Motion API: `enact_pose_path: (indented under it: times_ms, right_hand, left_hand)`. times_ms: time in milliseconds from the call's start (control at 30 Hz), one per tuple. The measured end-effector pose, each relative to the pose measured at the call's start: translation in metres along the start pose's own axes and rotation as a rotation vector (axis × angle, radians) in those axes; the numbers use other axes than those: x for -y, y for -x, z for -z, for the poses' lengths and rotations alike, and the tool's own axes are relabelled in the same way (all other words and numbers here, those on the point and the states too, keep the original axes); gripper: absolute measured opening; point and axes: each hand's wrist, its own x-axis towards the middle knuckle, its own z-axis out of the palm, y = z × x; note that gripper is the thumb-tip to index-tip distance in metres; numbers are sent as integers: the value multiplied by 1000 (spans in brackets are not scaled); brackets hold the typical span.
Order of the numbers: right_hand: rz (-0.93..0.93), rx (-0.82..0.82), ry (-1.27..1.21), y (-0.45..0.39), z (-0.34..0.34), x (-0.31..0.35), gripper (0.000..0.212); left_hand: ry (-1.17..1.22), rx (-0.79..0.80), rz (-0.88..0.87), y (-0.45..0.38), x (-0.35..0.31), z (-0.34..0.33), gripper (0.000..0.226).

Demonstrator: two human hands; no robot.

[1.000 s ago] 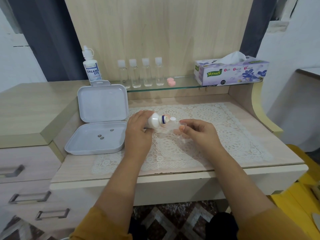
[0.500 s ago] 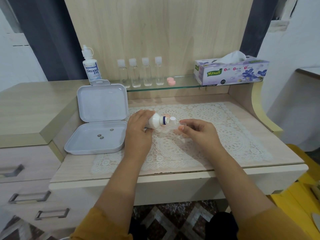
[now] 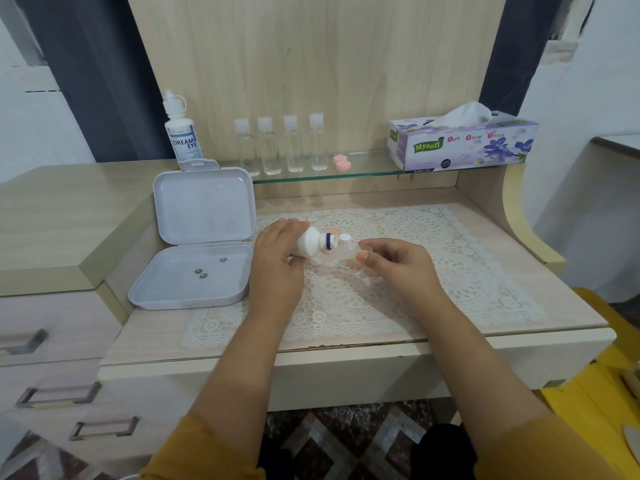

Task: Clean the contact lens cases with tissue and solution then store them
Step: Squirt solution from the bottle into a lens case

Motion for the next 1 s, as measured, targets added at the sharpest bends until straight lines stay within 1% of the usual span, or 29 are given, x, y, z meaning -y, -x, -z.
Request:
enact_pose_path:
  times_ms: [1000]
  right_hand:
    - [-15,10,5,-2,0,-4,13]
  left_hand:
    - [-12,-49,-59,1,-1,0,52]
